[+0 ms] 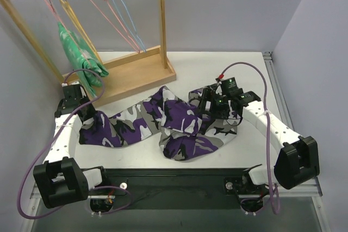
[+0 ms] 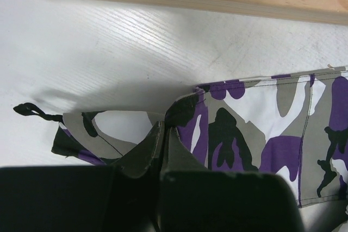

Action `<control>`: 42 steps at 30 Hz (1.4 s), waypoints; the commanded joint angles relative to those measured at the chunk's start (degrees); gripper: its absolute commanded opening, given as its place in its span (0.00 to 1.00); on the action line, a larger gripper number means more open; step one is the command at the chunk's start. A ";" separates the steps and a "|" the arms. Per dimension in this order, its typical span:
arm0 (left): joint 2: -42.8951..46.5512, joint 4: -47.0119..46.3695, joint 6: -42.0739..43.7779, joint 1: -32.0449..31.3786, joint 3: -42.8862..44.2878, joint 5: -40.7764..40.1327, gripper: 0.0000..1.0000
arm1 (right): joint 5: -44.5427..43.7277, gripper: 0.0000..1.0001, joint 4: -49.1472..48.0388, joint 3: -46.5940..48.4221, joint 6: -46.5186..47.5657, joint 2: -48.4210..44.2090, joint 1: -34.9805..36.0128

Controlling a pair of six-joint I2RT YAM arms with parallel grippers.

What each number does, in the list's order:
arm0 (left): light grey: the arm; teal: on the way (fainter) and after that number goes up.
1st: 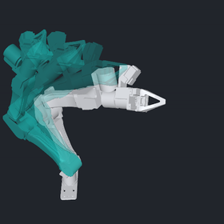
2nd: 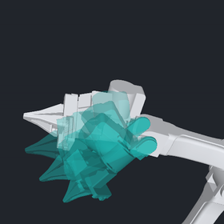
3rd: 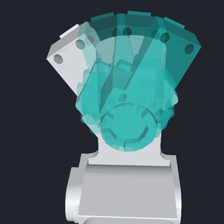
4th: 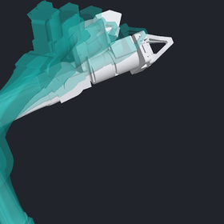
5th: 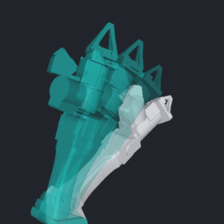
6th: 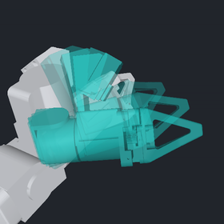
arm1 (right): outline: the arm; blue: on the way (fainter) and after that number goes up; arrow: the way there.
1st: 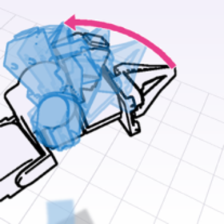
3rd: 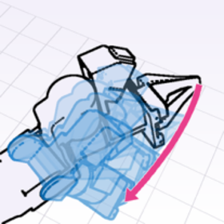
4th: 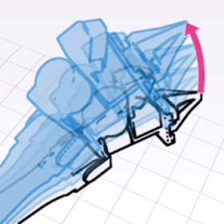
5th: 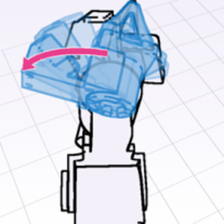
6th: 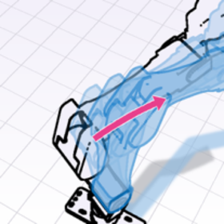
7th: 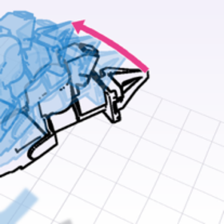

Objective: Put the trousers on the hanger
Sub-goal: Flatten out the trousers at the center of the board.

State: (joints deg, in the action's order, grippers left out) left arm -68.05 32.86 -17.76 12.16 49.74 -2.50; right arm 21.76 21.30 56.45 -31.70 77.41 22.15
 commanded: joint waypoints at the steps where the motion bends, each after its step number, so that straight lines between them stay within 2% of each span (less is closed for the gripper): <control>1: 2.04 0.53 0.97 -0.21 2.82 0.22 0.00 | -8.31 0.84 1.90 1.82 -0.20 1.06 -0.27; 5: 3.18 2.38 1.59 -1.00 4.14 -2.58 0.00 | -9.80 0.83 2.08 4.63 0.94 5.99 0.00; 7: 4.50 3.70 2.72 -2.48 4.84 -4.34 0.27 | -11.29 0.82 2.52 5.43 1.12 9.06 0.00; 9: 6.25 5.10 3.17 -4.59 5.28 -8.63 0.61 | -13.39 0.82 3.66 6.39 1.12 11.61 0.26; 11: 7.40 6.24 3.52 -8.27 5.46 -10.67 0.69 | -15.07 0.80 4.80 6.75 0.85 12.68 0.35; 12: 8.63 7.64 3.52 -9.60 5.37 -12.07 0.71 | -15.95 0.75 4.98 6.57 0.94 13.03 0.35; 13: 9.33 8.18 2.91 -11.18 5.11 -12.35 0.72 | -16.91 0.71 5.07 6.40 0.85 13.03 0.26; 14: 10.04 8.62 2.30 -15.02 4.85 -12.52 0.73 | -17.36 0.61 5.15 6.14 0.77 13.03 0.35; 16: 11.97 9.24 -0.59 -18.83 3.53 -11.74 0.74 | -17.89 0.51 5.16 5.61 1.20 12.60 0.26; 17: 12.93 9.15 -1.92 -23.11 2.92 -11.30 0.75 | -18.15 0.31 5.42 5.52 1.29 12.42 0.17; 19: 13.21 7.66 -6.56 -27.70 1.33 -10.95 0.75 | -18.85 0.14 6.21 5.60 1.73 11.11 -0.35; 20: 12.60 6.70 -8.07 -30.77 0.63 -11.21 0.76 | -19.03 0.01 7.17 5.61 1.99 10.58 -0.62; 21: 11.81 4.51 -9.47 -36.02 0.36 -11.30 0.76 | -19.03 0.00 7.61 5.61 2.08 8.74 -1.49; 24: 5.41 0.21 -14.48 -46.04 0.97 -12.26 0.77 | -18.24 0.00 9.81 5.87 3.05 4.44 -3.16; 28: -4.97 -5.52 -15.73 -51.79 4.57 -9.90 0.77 | -17.80 0.00 13.50 7.01 4.37 -1.63 -5.71; 32: -15.24 -11.14 -15.99 -53.29 7.64 -4.72 0.77 | -17.54 0.00 17.36 7.98 4.55 -7.87 -6.42; 37: -25.97 -16.07 -14.68 -54.52 14.41 0.39 0.77 | -12.36 0.00 19.13 8.68 2.79 -15.78 -6.25; 41: -39.31 -17.65 -14.06 -55.23 25.12 3.81 0.77 | -8.49 0.00 19.39 8.77 -0.99 -20.62 -4.32; 42: -41.35 -18.27 -14.41 -55.32 29.15 4.60 0.77 | -8.75 0.00 19.48 8.51 -1.86 -22.28 -2.05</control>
State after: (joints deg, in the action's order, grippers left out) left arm -101.38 22.20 -32.14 -42.37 68.12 -3.40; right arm 9.45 38.39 63.24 -30.04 59.24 16.49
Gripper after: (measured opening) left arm 0.766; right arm 0.037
